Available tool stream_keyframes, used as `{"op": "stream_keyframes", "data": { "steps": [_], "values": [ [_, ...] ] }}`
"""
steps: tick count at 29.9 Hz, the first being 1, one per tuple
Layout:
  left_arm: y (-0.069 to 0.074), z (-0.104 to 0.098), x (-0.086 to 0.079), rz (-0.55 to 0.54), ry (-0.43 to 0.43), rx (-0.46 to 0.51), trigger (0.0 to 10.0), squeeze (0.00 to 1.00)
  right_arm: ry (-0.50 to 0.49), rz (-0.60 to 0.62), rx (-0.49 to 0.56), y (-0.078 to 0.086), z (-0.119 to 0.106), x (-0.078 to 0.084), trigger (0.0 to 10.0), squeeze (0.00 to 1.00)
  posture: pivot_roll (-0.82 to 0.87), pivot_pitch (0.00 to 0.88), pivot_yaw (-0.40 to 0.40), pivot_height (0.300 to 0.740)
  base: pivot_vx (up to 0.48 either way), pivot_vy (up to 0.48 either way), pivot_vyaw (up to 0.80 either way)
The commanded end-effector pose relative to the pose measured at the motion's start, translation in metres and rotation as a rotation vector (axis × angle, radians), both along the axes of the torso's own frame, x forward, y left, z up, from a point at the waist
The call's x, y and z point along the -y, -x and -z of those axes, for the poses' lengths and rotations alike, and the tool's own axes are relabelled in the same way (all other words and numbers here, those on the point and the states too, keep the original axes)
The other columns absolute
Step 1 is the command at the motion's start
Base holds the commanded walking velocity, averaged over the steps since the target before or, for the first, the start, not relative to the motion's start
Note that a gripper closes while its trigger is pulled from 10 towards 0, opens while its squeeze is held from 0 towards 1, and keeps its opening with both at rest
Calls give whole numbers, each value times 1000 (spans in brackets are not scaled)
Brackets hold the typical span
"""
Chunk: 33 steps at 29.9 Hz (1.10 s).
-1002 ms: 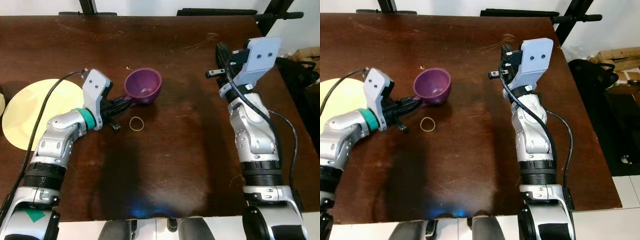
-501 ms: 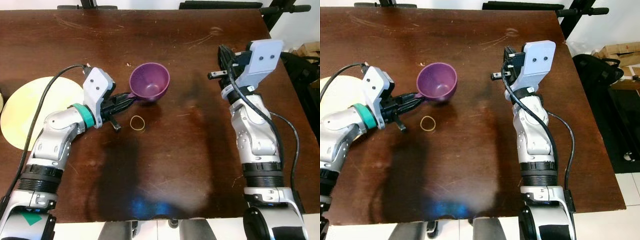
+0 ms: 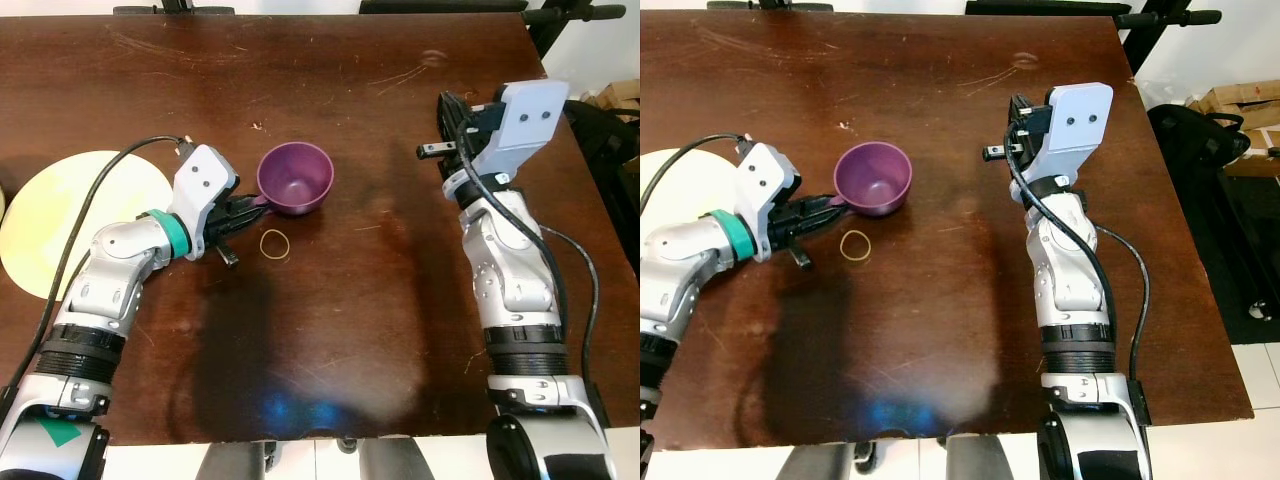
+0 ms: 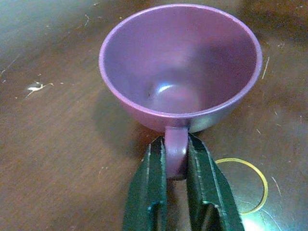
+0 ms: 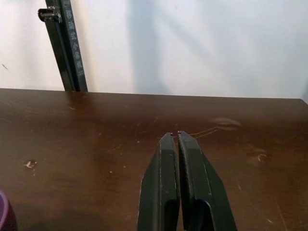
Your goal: Setting the table
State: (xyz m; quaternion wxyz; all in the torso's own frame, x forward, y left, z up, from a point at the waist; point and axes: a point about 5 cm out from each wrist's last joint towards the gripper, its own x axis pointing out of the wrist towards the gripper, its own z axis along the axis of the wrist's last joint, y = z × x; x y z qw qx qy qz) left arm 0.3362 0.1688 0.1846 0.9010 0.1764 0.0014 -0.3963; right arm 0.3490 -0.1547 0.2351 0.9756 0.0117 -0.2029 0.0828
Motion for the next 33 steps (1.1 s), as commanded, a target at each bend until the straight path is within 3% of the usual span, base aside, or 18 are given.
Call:
{"op": "stream_keyframes", "data": {
  "steps": [1,13,14,19,20,25,27,29,33],
  "values": [
    [1,5,-1,1,1,-28,10000,1000,-16,7,-6,2,5,2,10000,0,71,229,49,740,0,0,0],
    [3,-5,-2,11,37,-16,10000,1000,-16,2,3,1,4,1,10000,0,85,183,53,740,0,0,0],
    [8,-11,-8,10,41,-6,10000,0,-18,2,6,1,4,1,10000,0,92,164,53,740,0,0,0],
    [14,-19,-15,10,49,5,10000,0,-20,2,9,1,4,1,10000,0,99,151,56,740,0,0,0],
    [40,-36,-28,18,56,22,10000,0,-26,4,12,4,6,3,10000,0,119,114,62,740,0,0,0],
    [56,-45,-33,-16,74,51,10000,0,-40,16,-4,10,14,5,10000,0,128,86,45,740,0,0,0],
    [57,-46,-32,-56,101,69,10000,0,-51,27,-18,12,19,6,10000,0,128,75,42,740,0,0,0],
    [48,-43,-25,-187,173,110,10000,0,-70,56,-42,16,28,8,10000,0,119,64,43,740,0,0,0],
    [39,-38,-18,-289,228,139,10000,0,-84,85,-51,18,31,10,10000,0,109,60,44,740,0,0,0]
  ]
}}
